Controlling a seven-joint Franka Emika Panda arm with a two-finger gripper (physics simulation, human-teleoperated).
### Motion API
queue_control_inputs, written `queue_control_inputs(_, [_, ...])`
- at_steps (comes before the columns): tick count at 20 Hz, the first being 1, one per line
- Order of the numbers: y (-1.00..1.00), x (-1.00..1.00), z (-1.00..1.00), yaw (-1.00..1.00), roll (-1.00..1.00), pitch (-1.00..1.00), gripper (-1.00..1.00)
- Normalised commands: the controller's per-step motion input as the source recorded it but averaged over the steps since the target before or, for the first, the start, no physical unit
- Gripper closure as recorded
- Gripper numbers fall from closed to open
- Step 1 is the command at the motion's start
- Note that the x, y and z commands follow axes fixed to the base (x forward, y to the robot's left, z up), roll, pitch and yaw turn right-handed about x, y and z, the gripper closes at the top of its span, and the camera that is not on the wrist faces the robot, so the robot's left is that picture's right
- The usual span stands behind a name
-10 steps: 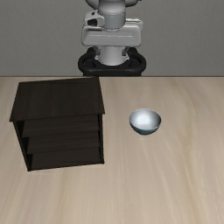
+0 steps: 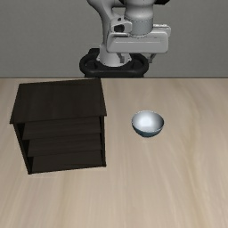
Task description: Pick up the porcelain bowl on the table and place it on the wooden shelf
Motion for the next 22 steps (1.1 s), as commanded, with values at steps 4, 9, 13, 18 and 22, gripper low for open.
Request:
queue_control_inputs(4, [0.00,1.00,0.00,0.00,0.00,0.00,-1.00])
queue_control_inputs(9, [0.20,0.00,-0.80,0.00,0.00,0.00,-1.00])
queue_control_inputs(13, [0.00,0.00,-1.00,0.00,0.00,0.00,-1.00])
queue_control_inputs(18, [0.00,0.00,-1.00,0.00,0.00,0.00,-1.00])
queue_control_inputs(22, [0.00,0.00,-1.00,0.00,0.00,0.00,-1.00])
